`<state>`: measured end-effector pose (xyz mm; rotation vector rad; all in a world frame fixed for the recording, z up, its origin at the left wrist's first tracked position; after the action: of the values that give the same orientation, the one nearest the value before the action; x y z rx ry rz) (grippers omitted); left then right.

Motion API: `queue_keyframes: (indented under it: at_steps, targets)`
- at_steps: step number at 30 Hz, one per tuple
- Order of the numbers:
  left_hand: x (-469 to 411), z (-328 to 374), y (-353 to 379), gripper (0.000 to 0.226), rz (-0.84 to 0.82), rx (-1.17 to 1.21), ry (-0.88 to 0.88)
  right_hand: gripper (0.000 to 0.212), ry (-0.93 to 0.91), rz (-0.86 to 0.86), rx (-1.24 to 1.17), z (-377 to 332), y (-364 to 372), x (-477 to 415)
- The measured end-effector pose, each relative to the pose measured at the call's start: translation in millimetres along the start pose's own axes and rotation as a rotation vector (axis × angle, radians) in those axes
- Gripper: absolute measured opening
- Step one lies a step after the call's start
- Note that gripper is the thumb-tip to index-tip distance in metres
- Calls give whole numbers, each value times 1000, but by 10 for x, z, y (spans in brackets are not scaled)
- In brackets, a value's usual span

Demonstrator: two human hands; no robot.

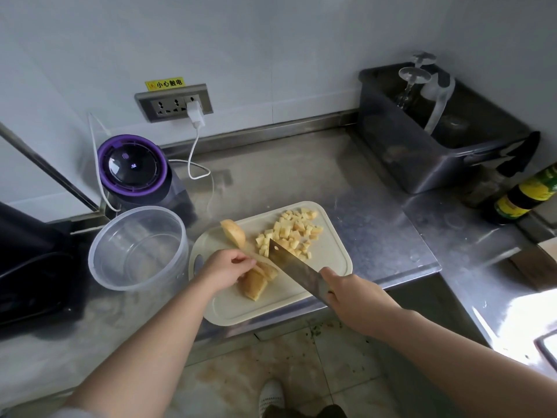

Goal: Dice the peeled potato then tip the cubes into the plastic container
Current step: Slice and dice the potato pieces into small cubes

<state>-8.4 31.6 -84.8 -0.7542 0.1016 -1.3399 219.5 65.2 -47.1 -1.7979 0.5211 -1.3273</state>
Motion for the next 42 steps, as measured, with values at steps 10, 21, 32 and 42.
queue_keyframes:
  at_steps: [10,21,32,42]
  targets:
    - [-5,44,-54,20,172,-273,70,34,-17,-16,13,-87,72,-58]
    - [227,208,330,85,-412,-765,436,32,-2,-7,11,-58,36,-53]
    - [126,435,359,73,-302,-1087,665,23,9,75,2,78,-189,-45]
    - [67,-156,-313,77,187,-744,77,29,-18,50,-23,-123,-147,-128]
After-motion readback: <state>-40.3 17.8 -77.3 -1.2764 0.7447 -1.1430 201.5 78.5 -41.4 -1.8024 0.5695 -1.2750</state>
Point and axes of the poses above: each hand's wrist, its own x-axis away from the middle knuckle, its own y-axis out of the palm, z = x × y, the point moved 9 cm from there along -x, towards the middle knuckle, and after that the axes turned 13 degrees about y, right-handed, at the moved point
